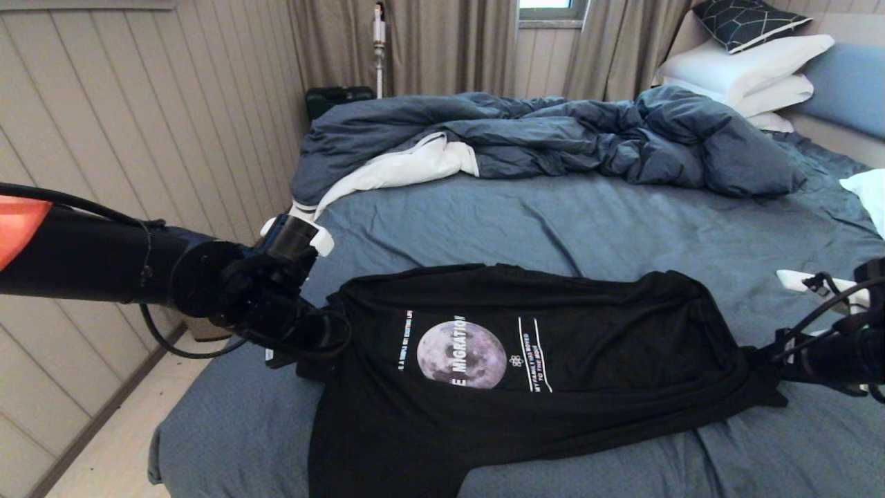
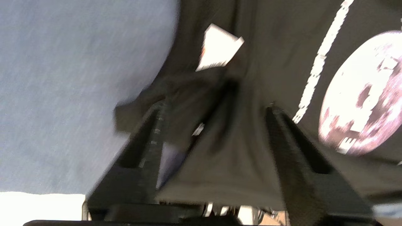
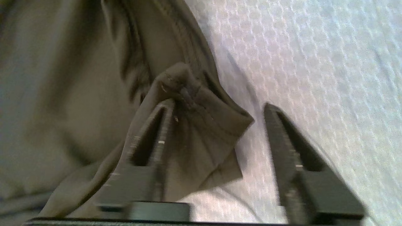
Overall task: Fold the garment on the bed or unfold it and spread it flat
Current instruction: Fold the black T-shirt
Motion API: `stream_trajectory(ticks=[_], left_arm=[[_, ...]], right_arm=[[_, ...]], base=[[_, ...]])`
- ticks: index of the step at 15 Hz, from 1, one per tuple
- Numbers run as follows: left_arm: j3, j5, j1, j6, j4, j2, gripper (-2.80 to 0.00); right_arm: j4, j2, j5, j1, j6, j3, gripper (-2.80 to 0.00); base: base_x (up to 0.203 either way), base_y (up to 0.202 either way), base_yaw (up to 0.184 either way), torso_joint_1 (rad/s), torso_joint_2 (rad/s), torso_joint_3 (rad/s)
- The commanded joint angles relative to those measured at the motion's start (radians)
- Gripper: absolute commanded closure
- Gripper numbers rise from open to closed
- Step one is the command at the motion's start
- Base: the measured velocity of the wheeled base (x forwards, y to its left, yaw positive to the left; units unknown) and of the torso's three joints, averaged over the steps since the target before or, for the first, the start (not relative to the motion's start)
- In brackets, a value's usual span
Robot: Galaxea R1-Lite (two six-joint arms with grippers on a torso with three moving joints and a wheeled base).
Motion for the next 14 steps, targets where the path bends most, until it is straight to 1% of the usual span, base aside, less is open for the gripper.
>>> stream_trajectory(ticks=[1,6,10,11,14], left_arm=[[0.043,-0.001,-0.001,-0.005,-0.001,-0.056,-2.8],[0.139,-0.001,-0.001,-0.003,-0.005,-0.145,-2.8],[0.16,0.0,-0.001,0.005,-0.005,-0.174,-2.8],[0.182,0.002,-0.001,0.005,-0.01,-0.186,-2.8],[0.205,0.001,0.0,0.005,-0.018,-0.2,-2.8]], right_arm=[[0.001,-0.041,0.003,0.0,-0.001,0.016,-2.8],[0.001,-0.164,0.008,0.0,-0.004,0.081,-2.8],[-0.001,-0.242,0.01,-0.002,-0.009,0.134,-2.8],[-0.003,-0.255,0.01,-0.003,-0.01,0.149,0.0],[-0.001,-0.271,0.012,-0.005,-0.02,0.173,0.0]], base=[[0.0,0.0,0.0,0.0,0.0,0.0],[0.0,0.0,0.0,0.0,0.0,0.0],[0.0,0.0,0.0,0.0,0.0,0.0],[0.0,0.0,0.0,0.0,0.0,0.0],[0.0,0.0,0.0,0.0,0.0,0.0]])
